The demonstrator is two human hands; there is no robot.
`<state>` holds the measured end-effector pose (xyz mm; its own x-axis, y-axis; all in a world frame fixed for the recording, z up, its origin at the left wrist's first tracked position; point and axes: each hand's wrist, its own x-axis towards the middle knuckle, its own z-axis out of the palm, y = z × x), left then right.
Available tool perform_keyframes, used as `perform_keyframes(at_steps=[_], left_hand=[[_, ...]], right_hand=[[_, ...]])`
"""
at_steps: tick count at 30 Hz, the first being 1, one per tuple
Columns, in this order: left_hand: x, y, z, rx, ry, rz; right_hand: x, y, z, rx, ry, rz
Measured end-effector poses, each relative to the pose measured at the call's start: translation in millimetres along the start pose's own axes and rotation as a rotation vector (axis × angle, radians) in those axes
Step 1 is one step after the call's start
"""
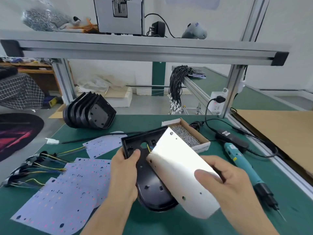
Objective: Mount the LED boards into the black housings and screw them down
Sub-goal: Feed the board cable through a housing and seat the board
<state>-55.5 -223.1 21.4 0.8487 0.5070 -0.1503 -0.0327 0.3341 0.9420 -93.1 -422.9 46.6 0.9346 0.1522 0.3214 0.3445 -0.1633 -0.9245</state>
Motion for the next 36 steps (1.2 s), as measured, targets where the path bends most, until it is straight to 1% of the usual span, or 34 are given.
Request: perform_keyframes(at_steps=[2,4,6,7,9,11,15,17,20,22,26,29,32,34,36], left_hand=[[-2,-2,3,0.105,0.033,0.119],[-4,-4,5,0.149,0.018,0.149],[-7,-5,5,0.101,-0.054,0.109],[-9,-5,5,0.068,-0.089,0.091],[-11,-7,4,0.038,-0.150,0.084],[-13,-10,2,0.014,-0.164,0.071],[-7,-14,-1,-0.011,-0.065,-0.002],[-10,-15,4,-0.007,-0.056,-0.002],[-20,-19,13,0.013,-0.074,0.038],[-26,-20,17,0.001,-0.096,0.055],[-27,-20,14,-0.081,-0.213,0.017],[-24,-16,8,-0.099,-0.300,0.000],[-26,-11,7,-0.134,-0.412,0.030],[-26,-10,7,-0.104,-0.476,0.072],[-22,-9,6,-0.054,-0.501,0.102]], right_hand=[[-4,-9,9,-0.296,0.080,-0.299],[-7,-11,23,-0.584,0.151,-0.547],[-6,-7,34,-0.792,0.208,-0.701],[-5,-4,38,-0.843,0.233,-0.737],[0,1,43,-0.921,0.261,-0.769],[-1,3,46,-0.975,0.275,-0.789],[-5,-5,41,-0.997,0.331,-0.841],[-2,-8,37,-1.052,0.296,-0.835],[6,-5,37,-1.189,0.210,-0.741],[6,2,41,-1.196,0.183,-0.707],[-1,16,58,-1.169,0.196,-0.738],[-5,24,62,-1.180,0.155,-0.753],[-5,28,59,-1.181,0.114,-0.769],[-6,32,61,-1.166,0.148,-0.762],[-4,35,63,-1.150,0.189,-0.769]])
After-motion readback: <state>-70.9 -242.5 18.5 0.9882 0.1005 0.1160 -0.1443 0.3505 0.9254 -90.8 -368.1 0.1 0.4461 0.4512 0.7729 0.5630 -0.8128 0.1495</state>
